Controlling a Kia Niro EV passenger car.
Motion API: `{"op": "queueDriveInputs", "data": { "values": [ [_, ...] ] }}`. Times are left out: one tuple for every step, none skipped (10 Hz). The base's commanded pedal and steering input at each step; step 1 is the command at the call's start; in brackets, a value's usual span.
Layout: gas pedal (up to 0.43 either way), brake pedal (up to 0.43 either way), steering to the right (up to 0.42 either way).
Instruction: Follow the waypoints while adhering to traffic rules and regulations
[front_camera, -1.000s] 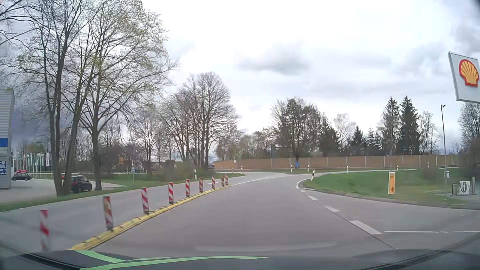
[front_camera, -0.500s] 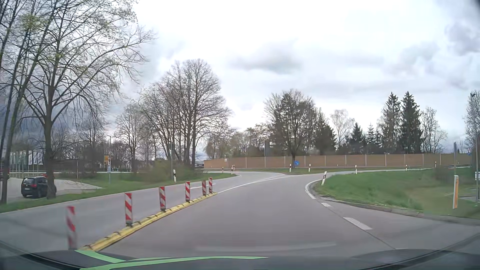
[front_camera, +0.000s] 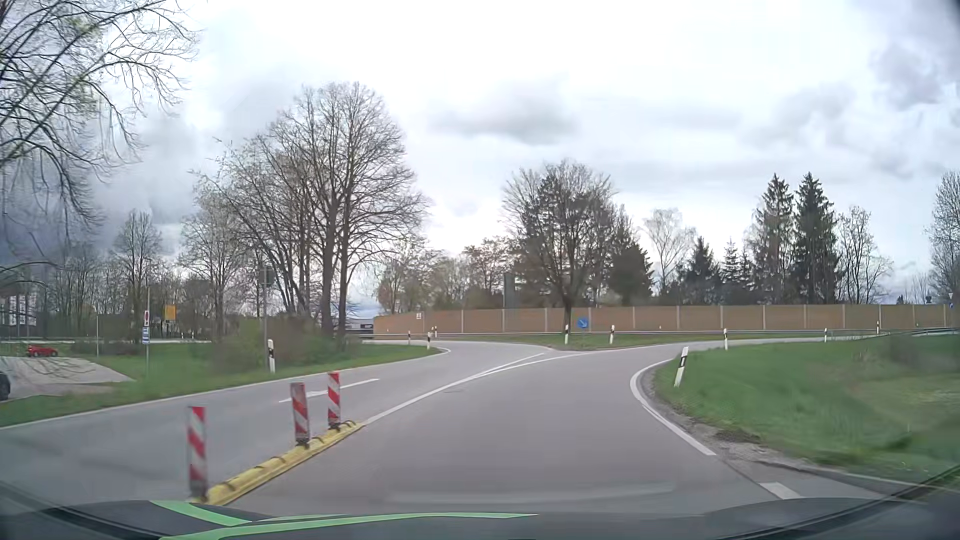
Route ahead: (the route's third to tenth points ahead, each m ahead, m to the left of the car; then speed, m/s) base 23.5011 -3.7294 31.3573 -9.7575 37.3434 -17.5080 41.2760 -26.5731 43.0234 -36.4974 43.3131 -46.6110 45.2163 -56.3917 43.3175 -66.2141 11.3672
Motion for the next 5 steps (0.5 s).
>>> {"op": "queueDriveInputs", "data": {
  "values": [
    [0.059, 0.0, 0.068],
    [0.059, 0.0, 0.073],
    [0.059, 0.0, 0.079],
    [0.059, 0.0, 0.081],
    [0.059, 0.0, 0.082]
  ]
}}
